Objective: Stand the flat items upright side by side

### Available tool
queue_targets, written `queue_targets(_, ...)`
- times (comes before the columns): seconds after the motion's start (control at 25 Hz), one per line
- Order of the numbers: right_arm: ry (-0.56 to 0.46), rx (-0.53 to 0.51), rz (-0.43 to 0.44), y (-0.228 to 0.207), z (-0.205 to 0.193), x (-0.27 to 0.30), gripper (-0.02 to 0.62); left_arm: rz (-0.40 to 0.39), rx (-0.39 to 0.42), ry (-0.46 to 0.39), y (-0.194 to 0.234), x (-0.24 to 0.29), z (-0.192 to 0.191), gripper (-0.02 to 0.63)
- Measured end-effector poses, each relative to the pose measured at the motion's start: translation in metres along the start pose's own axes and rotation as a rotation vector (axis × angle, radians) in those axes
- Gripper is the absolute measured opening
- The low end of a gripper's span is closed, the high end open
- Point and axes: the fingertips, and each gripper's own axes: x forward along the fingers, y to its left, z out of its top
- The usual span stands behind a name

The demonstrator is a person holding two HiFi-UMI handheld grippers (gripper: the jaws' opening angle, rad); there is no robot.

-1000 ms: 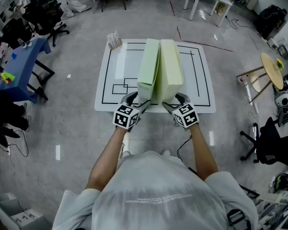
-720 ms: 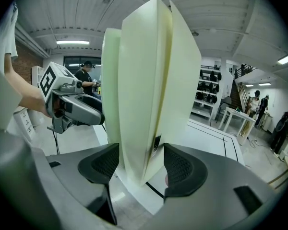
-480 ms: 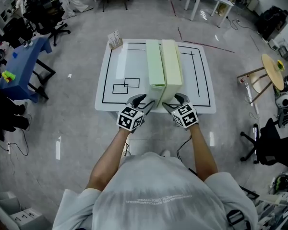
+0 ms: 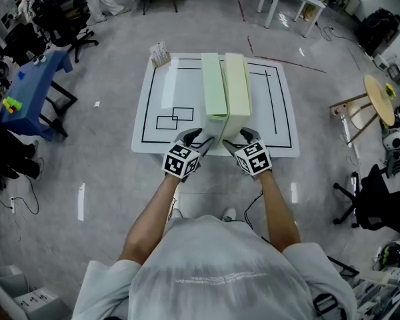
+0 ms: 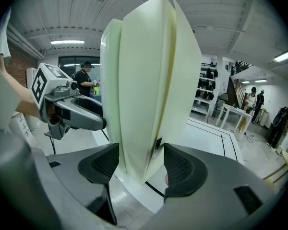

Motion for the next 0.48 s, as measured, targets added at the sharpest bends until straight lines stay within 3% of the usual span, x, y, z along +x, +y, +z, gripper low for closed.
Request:
queue_targets(0.28, -0.072, 0.075, -0.019, -0.012, 0.014, -0.037, 0.314, 0.006, -0.108, -0.022, 0.012, -0.025, 0.0, 0.225)
queue_targets(0.4, -0.127, 0.12, -0.042, -0.027, 0.023, -0.066, 0.314, 0.037, -0.108, -0.035, 0.025, -0.045, 0.002, 0.225)
queue_targets(0.48, -0.172, 0.165, -0.075, -0.043, 0.032, -0.085, 0.299, 0.085, -0.104, -0.044, 0.041, -0.061, 0.008, 0.18)
